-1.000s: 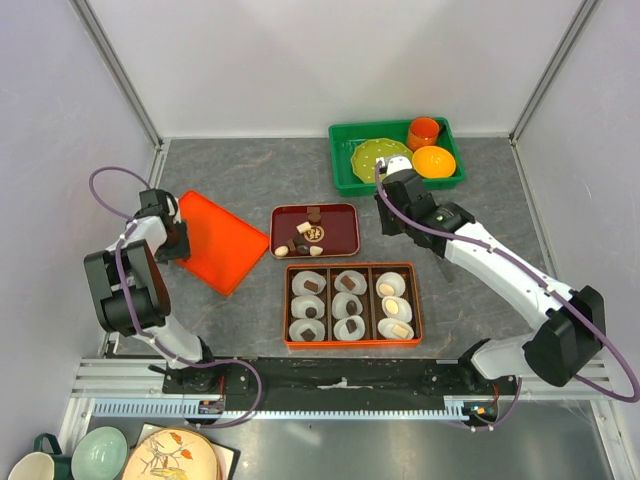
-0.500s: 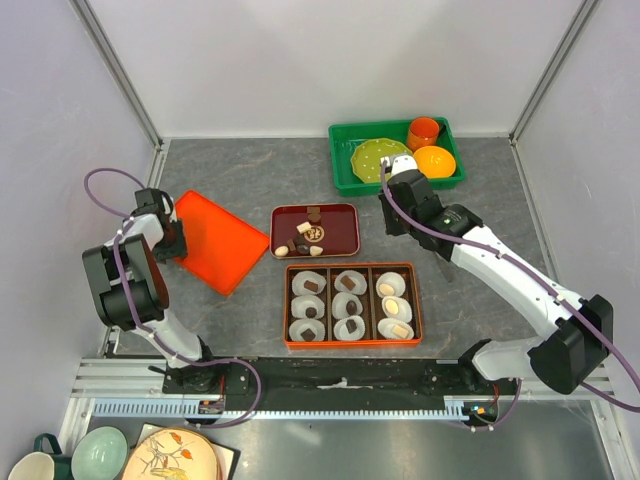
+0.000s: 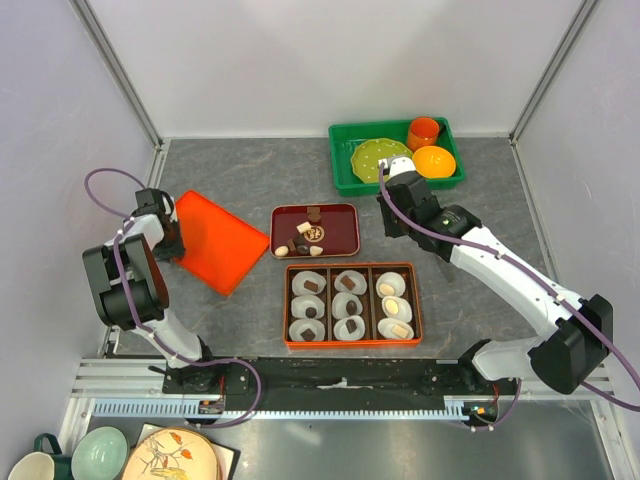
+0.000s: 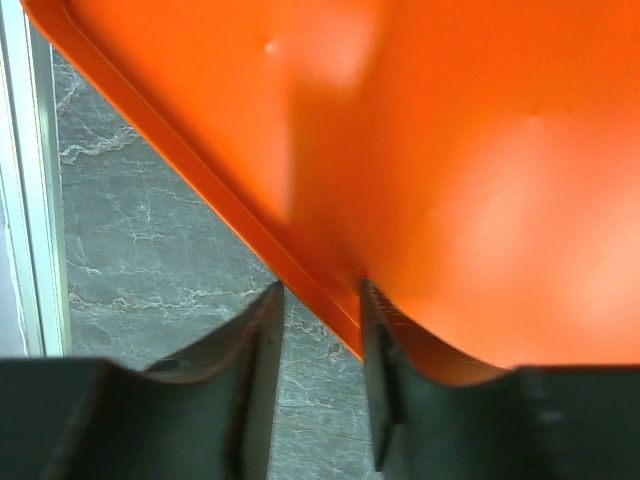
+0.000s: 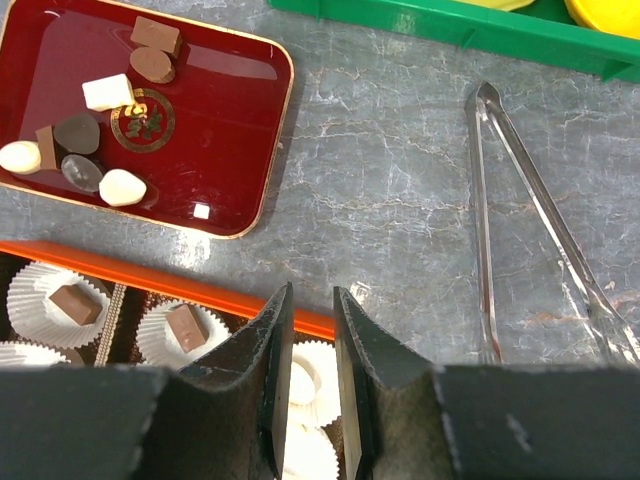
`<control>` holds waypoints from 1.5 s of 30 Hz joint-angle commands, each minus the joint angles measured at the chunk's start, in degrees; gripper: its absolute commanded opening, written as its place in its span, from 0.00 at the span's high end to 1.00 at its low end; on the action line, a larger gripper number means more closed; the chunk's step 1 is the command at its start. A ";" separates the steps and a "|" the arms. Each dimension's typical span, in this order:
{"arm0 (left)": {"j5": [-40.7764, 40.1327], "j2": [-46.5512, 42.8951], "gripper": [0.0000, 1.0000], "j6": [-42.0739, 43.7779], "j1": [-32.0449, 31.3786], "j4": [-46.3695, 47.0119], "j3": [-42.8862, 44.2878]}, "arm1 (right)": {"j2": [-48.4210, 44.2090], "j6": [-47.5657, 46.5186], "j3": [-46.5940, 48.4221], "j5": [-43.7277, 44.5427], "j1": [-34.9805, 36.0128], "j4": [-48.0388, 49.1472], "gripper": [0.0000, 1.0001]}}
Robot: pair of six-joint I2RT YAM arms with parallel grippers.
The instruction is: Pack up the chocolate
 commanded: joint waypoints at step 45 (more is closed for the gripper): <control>10.20 -15.59 0.98 6.81 1.06 -10.62 6.86 | -0.38 3.09 -0.11 -4.90 0.53 5.41 0.72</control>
